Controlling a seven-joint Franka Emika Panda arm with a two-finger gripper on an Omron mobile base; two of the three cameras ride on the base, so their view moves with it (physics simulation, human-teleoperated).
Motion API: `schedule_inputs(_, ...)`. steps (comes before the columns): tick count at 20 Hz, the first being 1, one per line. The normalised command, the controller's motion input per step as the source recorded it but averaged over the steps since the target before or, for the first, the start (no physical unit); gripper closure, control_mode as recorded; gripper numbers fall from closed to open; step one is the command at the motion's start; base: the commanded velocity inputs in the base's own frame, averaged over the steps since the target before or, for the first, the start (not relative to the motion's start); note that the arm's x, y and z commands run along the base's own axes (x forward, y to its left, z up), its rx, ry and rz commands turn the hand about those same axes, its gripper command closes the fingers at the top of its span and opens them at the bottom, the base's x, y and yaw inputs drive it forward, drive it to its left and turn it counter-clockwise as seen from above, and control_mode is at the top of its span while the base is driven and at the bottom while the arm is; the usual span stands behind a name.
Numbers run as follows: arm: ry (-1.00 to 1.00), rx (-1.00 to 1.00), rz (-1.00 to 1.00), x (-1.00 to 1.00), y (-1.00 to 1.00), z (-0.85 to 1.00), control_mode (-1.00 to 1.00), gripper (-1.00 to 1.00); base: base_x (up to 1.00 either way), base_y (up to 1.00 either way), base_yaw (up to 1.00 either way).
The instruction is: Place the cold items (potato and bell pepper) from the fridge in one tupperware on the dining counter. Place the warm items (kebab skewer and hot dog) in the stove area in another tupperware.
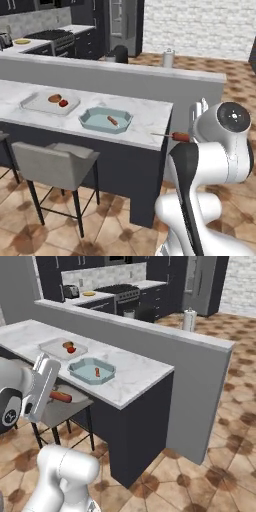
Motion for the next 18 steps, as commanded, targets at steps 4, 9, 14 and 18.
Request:
schedule_inputs(4, 0.0, 0.0, 0.0, 0.0, 0.0, 0.0, 1.0, 1.0, 0.22, 0.37, -0.23)
schedule_inputs(9, 0.0, 0.0, 0.0, 0.0, 0.0, 0.0, 1.0, 1.0, 0.14, 0.41, -0.23)
schedule_inputs(14, 0.0, 0.0, 0.0, 0.0, 0.0, 0.0, 1.0, 1.0, 0.27, 0.35, -0.21)
schedule_inputs(18, 0.0, 0.0, 0.0, 0.0, 0.0, 0.0, 1.0, 1.0, 0.33, 0.34, -0.19)
